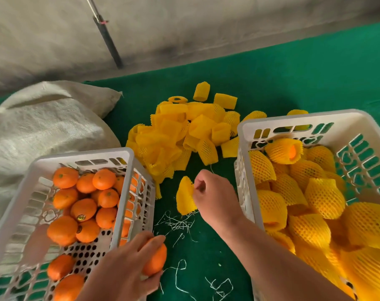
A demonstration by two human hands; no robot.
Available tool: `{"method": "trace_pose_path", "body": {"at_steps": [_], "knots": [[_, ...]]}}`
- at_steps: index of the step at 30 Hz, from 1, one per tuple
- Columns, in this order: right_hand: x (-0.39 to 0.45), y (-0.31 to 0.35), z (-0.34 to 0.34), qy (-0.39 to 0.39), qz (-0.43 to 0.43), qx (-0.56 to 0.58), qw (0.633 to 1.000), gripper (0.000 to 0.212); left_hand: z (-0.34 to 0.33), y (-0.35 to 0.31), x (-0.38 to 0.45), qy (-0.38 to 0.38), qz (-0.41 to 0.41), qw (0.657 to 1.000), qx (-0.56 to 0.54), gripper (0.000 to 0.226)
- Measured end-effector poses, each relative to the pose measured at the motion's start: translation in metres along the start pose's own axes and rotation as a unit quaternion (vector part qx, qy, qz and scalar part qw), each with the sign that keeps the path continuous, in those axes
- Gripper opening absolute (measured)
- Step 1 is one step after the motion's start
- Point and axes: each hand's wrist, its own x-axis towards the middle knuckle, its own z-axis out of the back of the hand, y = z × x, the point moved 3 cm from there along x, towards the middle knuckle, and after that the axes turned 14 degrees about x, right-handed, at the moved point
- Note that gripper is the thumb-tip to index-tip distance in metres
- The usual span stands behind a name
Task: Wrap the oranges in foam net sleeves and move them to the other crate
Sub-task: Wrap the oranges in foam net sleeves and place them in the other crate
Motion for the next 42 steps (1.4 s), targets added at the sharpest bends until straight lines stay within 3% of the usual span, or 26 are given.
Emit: {"method": "trace_pose_path", "body": {"at_steps": [3, 8, 12, 17, 20, 24, 28, 31, 34, 38, 42], "knots": [[-0.001, -0.003, -0.006, 0.049, 0.025, -0.066, 0.996, 0.024, 0.004, -0.005, -0.004, -0.011, 0.005, 1.000, 0.008, 0.072], [0.002, -0.010, -0.013, 0.099, -0.004, -0.156, 0.983, 0.046, 0.010, -0.012, -0.011, -0.004, 0.047, 0.999, -0.016, 0.071], [0.000, -0.018, -0.018, 0.106, -0.002, -0.211, 0.972, 0.047, 0.005, -0.010, -0.011, -0.008, 0.036, 0.999, -0.022, 0.070], [-0.001, -0.020, -0.027, 0.134, 0.052, -0.284, 0.948, 0.047, -0.005, -0.007, -0.005, -0.013, 0.002, 0.998, 0.053, 0.069], [-0.003, -0.017, -0.025, 0.112, 0.078, -0.272, 0.953, 0.046, -0.008, -0.008, -0.007, 0.029, 0.025, 0.999, 0.021, 0.067], [-0.006, -0.011, -0.020, 0.093, 0.094, -0.260, 0.957, 0.039, -0.012, -0.004, 0.004, 0.010, 0.072, 0.997, -0.001, 0.075], [-0.010, -0.004, -0.017, 0.086, 0.117, -0.245, 0.959, 0.015, 0.002, -0.010, 0.040, -0.027, 0.099, 0.994, -0.045, 0.067], [-0.013, -0.002, -0.016, 0.087, 0.130, -0.250, 0.956, 0.014, 0.004, -0.011, 0.067, -0.073, 0.093, 0.992, -0.053, 0.059], [-0.009, -0.006, -0.018, 0.106, 0.143, -0.257, 0.950, 0.019, -0.003, -0.008, 0.072, -0.101, 0.082, 0.989, -0.075, 0.067], [-0.005, -0.004, -0.026, 0.136, 0.178, -0.242, 0.944, 0.018, -0.011, -0.009, 0.066, -0.099, 0.031, 0.992, -0.076, 0.083], [-0.004, -0.005, -0.027, 0.136, 0.181, -0.238, 0.944, 0.015, -0.012, -0.009, 0.072, -0.101, 0.022, 0.991, -0.086, 0.083]]}}
